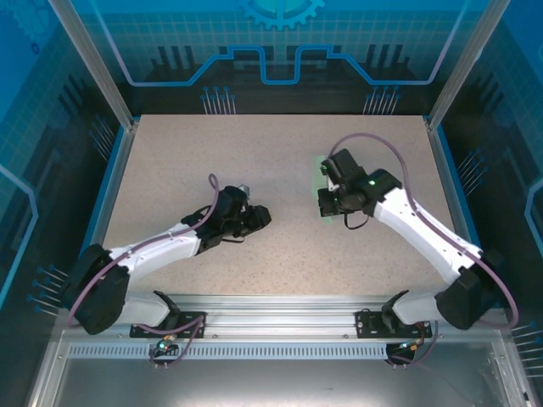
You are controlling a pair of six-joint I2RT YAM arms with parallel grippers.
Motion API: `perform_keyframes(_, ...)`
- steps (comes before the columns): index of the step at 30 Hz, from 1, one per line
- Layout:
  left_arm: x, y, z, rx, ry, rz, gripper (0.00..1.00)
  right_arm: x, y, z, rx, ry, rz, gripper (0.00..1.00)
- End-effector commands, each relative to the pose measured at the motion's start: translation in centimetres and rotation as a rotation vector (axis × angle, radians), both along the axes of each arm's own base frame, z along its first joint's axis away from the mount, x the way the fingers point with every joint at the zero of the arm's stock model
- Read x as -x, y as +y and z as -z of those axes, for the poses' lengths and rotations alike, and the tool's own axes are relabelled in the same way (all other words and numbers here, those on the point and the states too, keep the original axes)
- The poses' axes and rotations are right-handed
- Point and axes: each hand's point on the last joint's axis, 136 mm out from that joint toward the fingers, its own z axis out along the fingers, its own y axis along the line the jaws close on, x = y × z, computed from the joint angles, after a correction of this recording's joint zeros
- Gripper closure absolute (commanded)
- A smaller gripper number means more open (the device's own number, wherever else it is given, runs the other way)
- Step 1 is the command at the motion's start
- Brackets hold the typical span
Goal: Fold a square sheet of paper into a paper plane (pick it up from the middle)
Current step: Turn over the paper at the center of the table, then third fold the triangle at the center of the table.
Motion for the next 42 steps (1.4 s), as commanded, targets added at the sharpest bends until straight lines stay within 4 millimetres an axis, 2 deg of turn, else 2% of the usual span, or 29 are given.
perform_keyframes(1,0.6,4.0,1.1,-0.102,0.006,-0.121,0.61,1.9,-7.2,0.6,0.583,0.085,0.124,0.93)
perform_keyframes(2,0.8,4.7,1.1,-0.112,0.003,-0.146,0.61,1.8,-6.7,0.8,0.617,0.098,0.112,0.94)
perform_keyframes(5,1.5,6.9,1.0,-0.131,-0.005,-0.220,0.60,1.6,-3.5,3.8,0.639,0.178,0.067,0.93)
perform_keyframes(9,2.6,9.5,0.8,-0.162,-0.017,-0.302,0.55,2.1,2.9,9.0,0.562,0.289,-0.037,0.91)
perform_keyframes(12,3.3,11.0,0.5,-0.181,-0.028,-0.342,0.54,2.6,7.7,12.0,0.504,0.353,-0.105,0.85)
perform_keyframes(14,3.7,11.7,0.1,-0.183,-0.041,-0.361,0.52,3.2,11.3,13.8,0.403,0.399,-0.171,0.84)
perform_keyframes(16,4.0,12.3,-0.3,-0.182,-0.054,-0.373,0.51,3.9,14.3,14.9,0.263,0.449,-0.210,0.75)
perform_keyframes(19,4.3,12.5,-0.6,-0.178,-0.063,-0.368,0.49,4.0,16.4,13.5,0.054,0.441,-0.238,0.63)
perform_keyframes(21,4.4,12.1,-0.4,-0.166,-0.061,-0.348,0.47,3.5,16.3,11.9,-0.075,0.416,-0.233,0.60)
perform_keyframes(23,4.3,11.1,-0.3,-0.136,-0.064,-0.302,0.45,2.9,15.0,10.5,-0.174,0.388,-0.214,0.53)
perform_keyframes(26,3.4,7.7,-0.6,-0.065,-0.076,-0.165,0.44,1.4,10.8,10.1,-0.247,0.356,-0.123,0.51)
perform_keyframes(28,2.5,4.6,-0.9,0.000,-0.070,-0.045,0.50,0.2,7.7,10.5,-0.299,0.337,-0.059,0.56)
perform_keyframes(32,1.7,-1.3,-0.7,0.099,-0.011,0.157,0.61,-0.8,4.3,11.6,-0.426,0.348,0.015,0.70)
perform_keyframes(34,1.7,-4.1,-0.3,0.104,0.021,0.243,0.63,-0.9,3.7,12.1,-0.479,0.359,0.029,0.76)
perform_keyframes(37,1.7,-7.4,0.1,0.098,0.050,0.316,0.68,-0.5,3.9,12.7,-0.520,0.367,0.020,0.82)
perform_keyframes(39,1.2,-8.6,0.8,0.089,0.071,0.340,0.68,0.0,4.2,13.0,-0.545,0.378,0.007,0.86)
perform_keyframes(42,0.1,-9.5,2.8,0.053,0.146,0.335,0.75,0.8,4.9,12.7,-0.619,0.380,-0.015,0.87)
